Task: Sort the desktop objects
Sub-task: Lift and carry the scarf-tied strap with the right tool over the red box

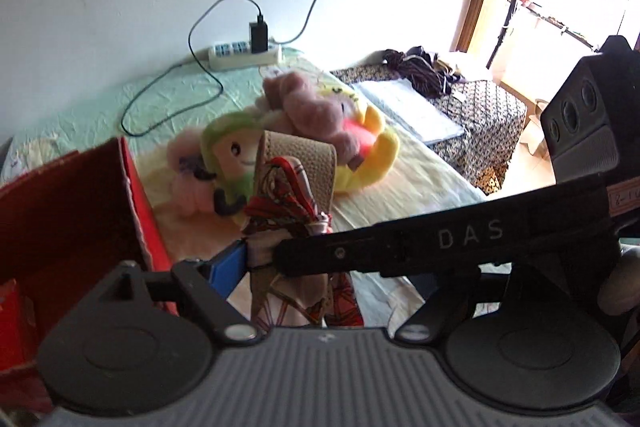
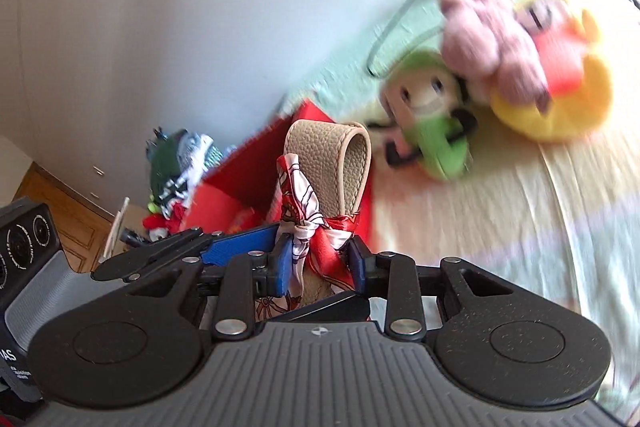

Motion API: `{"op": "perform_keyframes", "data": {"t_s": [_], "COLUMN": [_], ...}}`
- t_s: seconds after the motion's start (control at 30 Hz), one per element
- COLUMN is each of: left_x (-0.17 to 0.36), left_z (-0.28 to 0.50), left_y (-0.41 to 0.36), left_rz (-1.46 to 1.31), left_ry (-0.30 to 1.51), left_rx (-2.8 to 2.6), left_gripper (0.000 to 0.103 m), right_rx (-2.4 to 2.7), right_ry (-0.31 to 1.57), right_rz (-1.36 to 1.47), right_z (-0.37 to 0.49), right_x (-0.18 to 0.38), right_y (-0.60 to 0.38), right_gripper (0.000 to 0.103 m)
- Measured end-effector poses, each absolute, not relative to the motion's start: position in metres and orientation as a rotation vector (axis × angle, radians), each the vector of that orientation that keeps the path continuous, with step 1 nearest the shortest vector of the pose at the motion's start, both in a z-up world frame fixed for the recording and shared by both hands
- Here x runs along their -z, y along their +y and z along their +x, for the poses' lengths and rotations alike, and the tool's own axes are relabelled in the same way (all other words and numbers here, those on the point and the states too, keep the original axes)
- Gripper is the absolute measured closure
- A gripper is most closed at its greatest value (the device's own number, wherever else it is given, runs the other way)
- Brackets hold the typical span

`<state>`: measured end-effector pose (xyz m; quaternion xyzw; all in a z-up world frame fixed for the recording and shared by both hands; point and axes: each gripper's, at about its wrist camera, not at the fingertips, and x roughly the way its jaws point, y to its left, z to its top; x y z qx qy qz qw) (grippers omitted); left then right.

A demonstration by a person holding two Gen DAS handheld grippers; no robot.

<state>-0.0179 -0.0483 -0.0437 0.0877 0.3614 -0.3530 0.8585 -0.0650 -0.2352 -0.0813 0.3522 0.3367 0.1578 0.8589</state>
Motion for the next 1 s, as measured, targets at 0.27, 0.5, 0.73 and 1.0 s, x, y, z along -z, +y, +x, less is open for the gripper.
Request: {"op": "perform_keyframes", "data": {"t_s": [0.27,0.5,0.73,1.0], "left_x": [0.006,-0.008,-0.014,0.011], "left_z": [-0.008,0.004,0.026,0.068], "left_y": [-0.021,0.011,0.055,0.104], "left_rz": [0.198,0.192,0.184,0.146], "left_ry": [0.653,0.620,0.610,0.754], "left_rx": [0.705,0.704,0.686,0.640], "left_gripper": [0.020,0.019,0.020,0.020], "right_rx": [-0.365,-0.365,-0.386,-0.412], "right_ry": [0.602,0.576,0.582,0.746], "right_rz": [0.692,0.671,0.633,0.651], "right_z": [-0.036,-0.020,0.011,0.060], "right_x": [0.046,0.031,0.024,0.044], "right_y": [-0.205,-0.181,-0.144,-0.098], "right_gripper": [0.071,0.071,0.071,0.071]}}
